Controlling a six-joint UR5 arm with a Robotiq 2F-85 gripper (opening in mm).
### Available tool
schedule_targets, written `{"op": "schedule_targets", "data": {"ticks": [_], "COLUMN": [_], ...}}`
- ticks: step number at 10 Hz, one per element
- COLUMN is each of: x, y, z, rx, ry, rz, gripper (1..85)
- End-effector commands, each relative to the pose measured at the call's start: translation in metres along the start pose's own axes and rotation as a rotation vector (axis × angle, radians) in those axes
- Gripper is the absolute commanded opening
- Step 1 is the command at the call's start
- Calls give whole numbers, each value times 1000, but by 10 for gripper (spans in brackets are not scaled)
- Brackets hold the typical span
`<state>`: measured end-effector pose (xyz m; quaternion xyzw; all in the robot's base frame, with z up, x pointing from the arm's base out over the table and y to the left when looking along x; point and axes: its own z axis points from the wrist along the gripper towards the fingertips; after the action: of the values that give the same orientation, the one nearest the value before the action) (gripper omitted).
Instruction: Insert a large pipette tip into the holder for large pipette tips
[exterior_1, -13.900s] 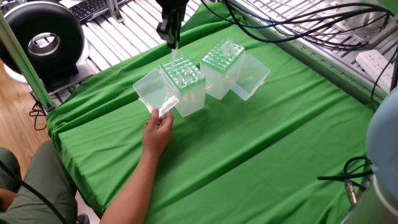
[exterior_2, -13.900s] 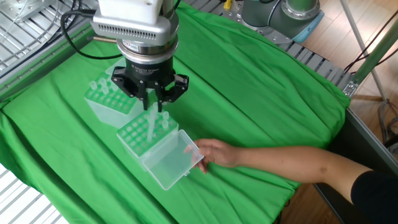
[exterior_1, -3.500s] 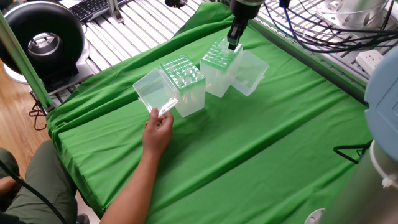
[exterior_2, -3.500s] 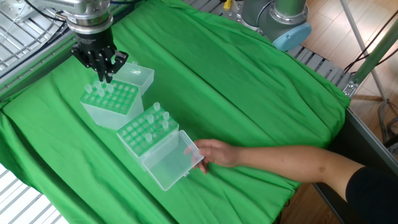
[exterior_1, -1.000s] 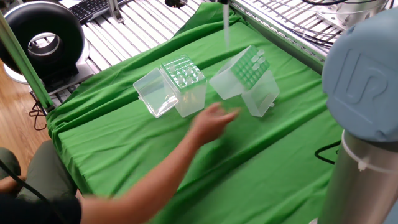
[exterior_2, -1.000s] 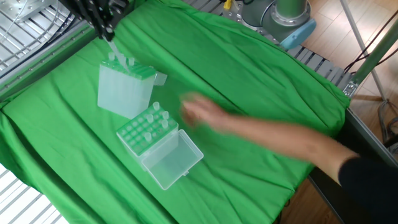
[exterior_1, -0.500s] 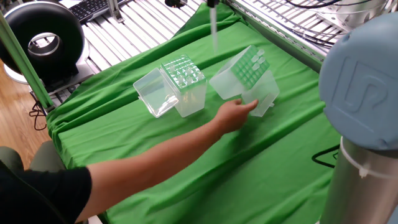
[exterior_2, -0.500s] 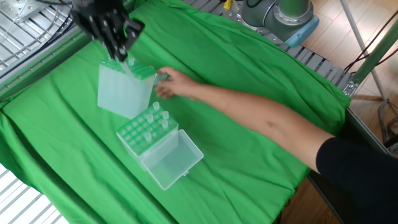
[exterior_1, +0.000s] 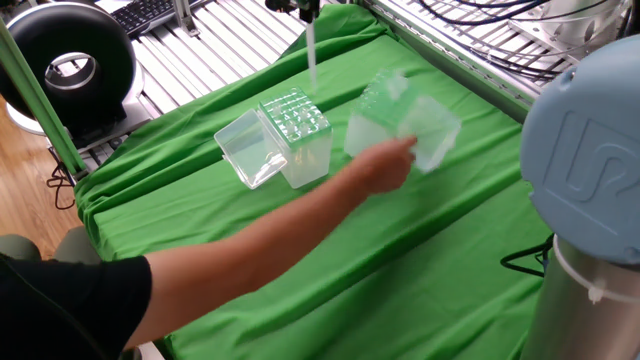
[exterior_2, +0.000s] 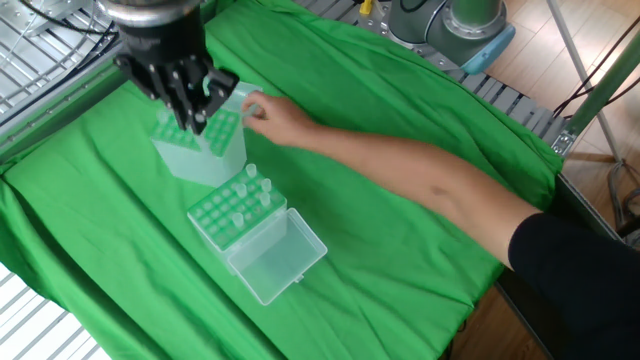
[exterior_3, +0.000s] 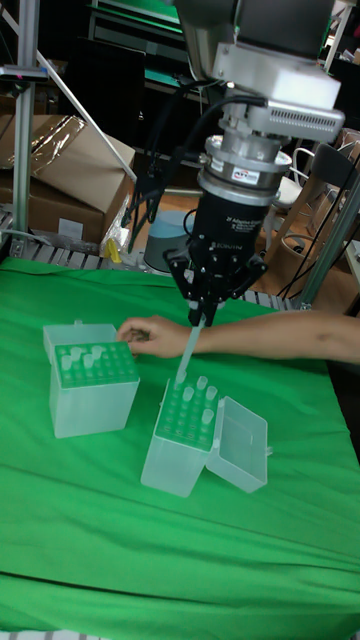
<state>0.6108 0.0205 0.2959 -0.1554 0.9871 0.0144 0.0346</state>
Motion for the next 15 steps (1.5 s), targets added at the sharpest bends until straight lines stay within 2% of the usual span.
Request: {"op": "schedule_targets", "data": {"ticks": [1, 9, 12, 15], "x": [-11, -25, -18, -16], "y": [4, 0, -1, 2], "z": [11, 25, 23, 30], "rx": [1, 11, 19, 21], "ry": [-24, -53, -36, -47], "rz": [-19, -34, -31, -23], "gripper": [10, 10, 10, 10]}}
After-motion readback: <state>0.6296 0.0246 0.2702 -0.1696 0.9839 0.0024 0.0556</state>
